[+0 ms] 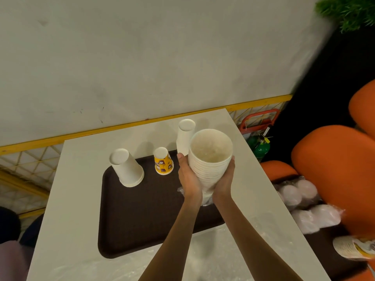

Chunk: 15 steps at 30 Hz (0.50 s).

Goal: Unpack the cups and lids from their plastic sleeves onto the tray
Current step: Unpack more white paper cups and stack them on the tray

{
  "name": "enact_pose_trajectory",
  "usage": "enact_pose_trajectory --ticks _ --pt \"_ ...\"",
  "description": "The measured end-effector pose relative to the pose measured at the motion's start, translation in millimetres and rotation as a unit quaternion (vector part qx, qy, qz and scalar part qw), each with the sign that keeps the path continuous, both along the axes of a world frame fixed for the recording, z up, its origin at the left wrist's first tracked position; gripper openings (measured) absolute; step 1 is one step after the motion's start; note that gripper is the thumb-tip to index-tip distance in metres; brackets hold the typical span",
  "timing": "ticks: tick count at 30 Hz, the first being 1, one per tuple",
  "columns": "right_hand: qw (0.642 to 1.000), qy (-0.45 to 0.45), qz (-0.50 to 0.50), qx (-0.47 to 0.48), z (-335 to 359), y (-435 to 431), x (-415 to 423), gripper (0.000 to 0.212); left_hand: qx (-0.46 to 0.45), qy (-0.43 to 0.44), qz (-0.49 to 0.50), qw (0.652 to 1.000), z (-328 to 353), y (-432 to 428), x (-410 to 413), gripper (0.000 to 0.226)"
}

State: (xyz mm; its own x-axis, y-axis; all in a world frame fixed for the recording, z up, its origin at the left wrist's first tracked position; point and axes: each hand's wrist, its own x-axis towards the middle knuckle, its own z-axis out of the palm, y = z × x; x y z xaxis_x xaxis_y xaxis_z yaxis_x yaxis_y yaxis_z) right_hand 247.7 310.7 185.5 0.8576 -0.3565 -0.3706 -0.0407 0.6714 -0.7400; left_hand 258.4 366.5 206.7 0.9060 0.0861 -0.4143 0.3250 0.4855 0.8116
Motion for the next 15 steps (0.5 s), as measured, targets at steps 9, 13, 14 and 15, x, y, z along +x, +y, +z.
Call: enact_pose_trajectory --ticks 9,13,14,15 --pt "0.997 -0.009 0.002 0.075 -19 -1 -2 0.036 -0.001 0.051 0.015 0.999 -29 4 5 0.050" --pt "1.000 0.025 0.002 0.007 -30 -2 0 0.033 0.022 0.061 0.000 0.998 -39 6 5 0.041" --pt "0.999 0.046 0.004 -0.011 -34 -3 1 0.032 0.033 0.064 -0.005 0.997 -39 7 4 0.040" --pt "0.998 0.059 0.007 -0.028 -38 -4 2 0.029 0.056 0.069 -0.008 0.996 -40 9 3 0.040"
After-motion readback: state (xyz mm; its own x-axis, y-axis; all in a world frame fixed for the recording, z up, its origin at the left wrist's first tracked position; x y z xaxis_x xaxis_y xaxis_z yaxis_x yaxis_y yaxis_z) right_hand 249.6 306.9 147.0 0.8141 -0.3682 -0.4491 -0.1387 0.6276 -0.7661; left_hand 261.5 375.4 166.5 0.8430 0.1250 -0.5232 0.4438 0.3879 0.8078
